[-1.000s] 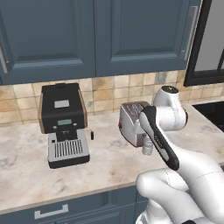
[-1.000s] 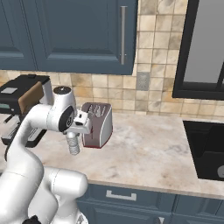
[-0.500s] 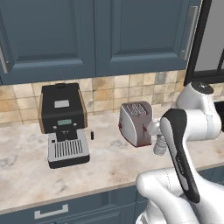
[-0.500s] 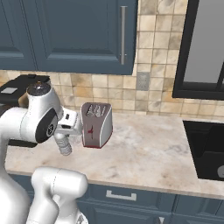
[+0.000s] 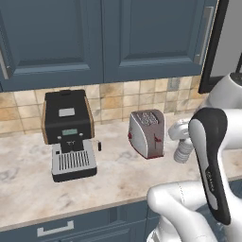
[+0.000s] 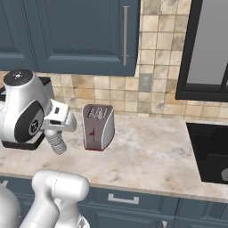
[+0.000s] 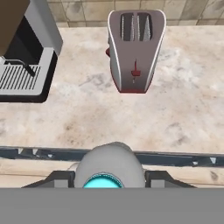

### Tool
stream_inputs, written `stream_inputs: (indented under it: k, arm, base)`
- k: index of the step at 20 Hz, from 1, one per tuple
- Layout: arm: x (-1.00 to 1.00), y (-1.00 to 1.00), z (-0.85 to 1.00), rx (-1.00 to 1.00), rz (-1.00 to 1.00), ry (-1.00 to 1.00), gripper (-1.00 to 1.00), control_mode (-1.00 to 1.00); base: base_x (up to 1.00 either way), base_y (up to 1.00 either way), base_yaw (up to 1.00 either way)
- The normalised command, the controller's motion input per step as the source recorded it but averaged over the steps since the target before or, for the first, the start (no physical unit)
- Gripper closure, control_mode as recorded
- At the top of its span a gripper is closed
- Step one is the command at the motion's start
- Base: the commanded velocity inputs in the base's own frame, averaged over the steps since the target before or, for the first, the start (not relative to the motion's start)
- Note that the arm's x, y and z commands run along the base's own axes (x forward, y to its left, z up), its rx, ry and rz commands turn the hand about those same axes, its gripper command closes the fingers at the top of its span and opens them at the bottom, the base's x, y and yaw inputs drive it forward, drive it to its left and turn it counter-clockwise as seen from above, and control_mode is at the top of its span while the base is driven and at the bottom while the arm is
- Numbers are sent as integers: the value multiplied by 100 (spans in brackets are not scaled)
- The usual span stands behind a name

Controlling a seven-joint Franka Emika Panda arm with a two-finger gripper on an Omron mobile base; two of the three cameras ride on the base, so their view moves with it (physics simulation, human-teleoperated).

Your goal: Place the drinks on the dining counter in a tight cluster.

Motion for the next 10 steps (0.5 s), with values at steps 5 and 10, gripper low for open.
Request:
stream_inputs:
  k: [5, 10]
  arm:
    - [0, 0, 0, 0, 0, 0, 100, -100]
    - [-9, 0, 0, 0, 0, 0, 100, -100]
  base:
    - [0, 0, 0]
    - [0, 0, 0]
